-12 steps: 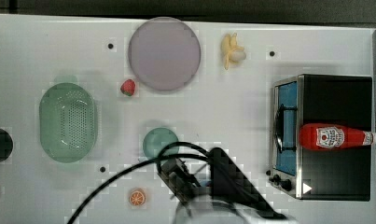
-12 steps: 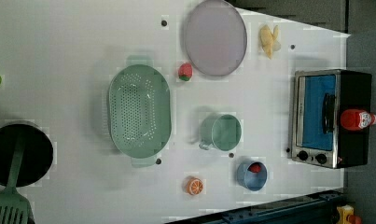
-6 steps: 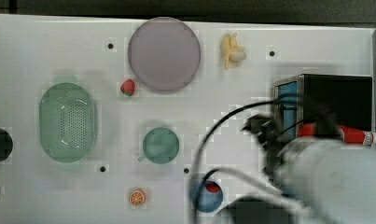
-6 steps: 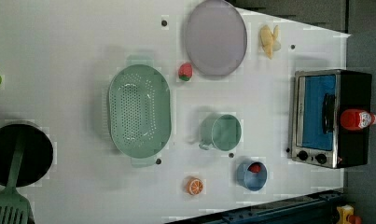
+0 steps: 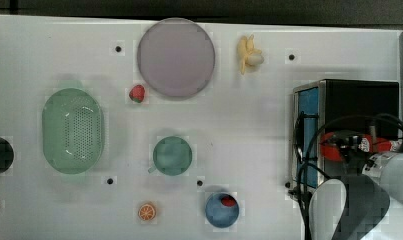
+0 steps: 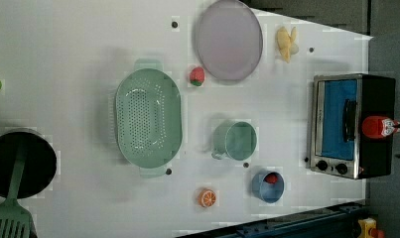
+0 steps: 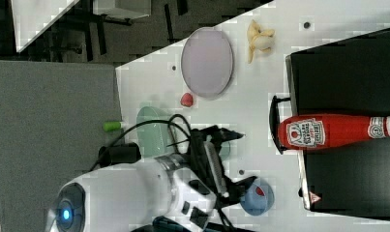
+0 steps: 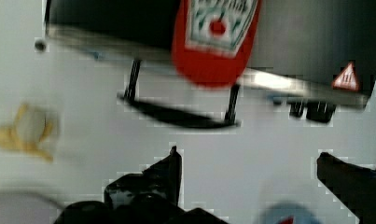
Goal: Pick Ketchup from oven and place it on table.
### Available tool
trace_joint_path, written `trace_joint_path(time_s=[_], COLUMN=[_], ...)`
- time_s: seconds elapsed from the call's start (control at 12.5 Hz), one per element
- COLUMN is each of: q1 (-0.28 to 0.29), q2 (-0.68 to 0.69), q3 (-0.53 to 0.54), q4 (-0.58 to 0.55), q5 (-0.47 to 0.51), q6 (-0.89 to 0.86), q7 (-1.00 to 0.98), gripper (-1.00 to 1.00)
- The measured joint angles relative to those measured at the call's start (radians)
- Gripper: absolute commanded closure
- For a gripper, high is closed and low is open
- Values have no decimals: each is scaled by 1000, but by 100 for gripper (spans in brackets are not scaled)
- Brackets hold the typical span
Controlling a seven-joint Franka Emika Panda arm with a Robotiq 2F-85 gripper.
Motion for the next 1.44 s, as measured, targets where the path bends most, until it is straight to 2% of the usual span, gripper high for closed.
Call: trace_joint_path(time_s=[0.48, 0.72, 0.8, 0.96, 1.04, 1.12, 1.2, 1.28, 1.44], q1=[16, 10, 2, 3, -8, -6, -6, -7, -23], q2=[150, 279, 314, 339, 336, 328, 320, 316, 306], q3=[-56, -74, -73, -81, -72, -78, -88, -102, -119], q4=[47, 78, 80, 62, 59, 57, 55, 61, 76], q5=[-2, 14, 50, 75, 106, 109, 105, 103, 88], q6=[240, 262, 265, 254, 257, 266, 273, 277, 290], q7=[-22, -27, -27, -27, -27, -27, -27, -27, -27], gripper=[-100, -100, -100, -100, -78, -40, -16, -1, -1])
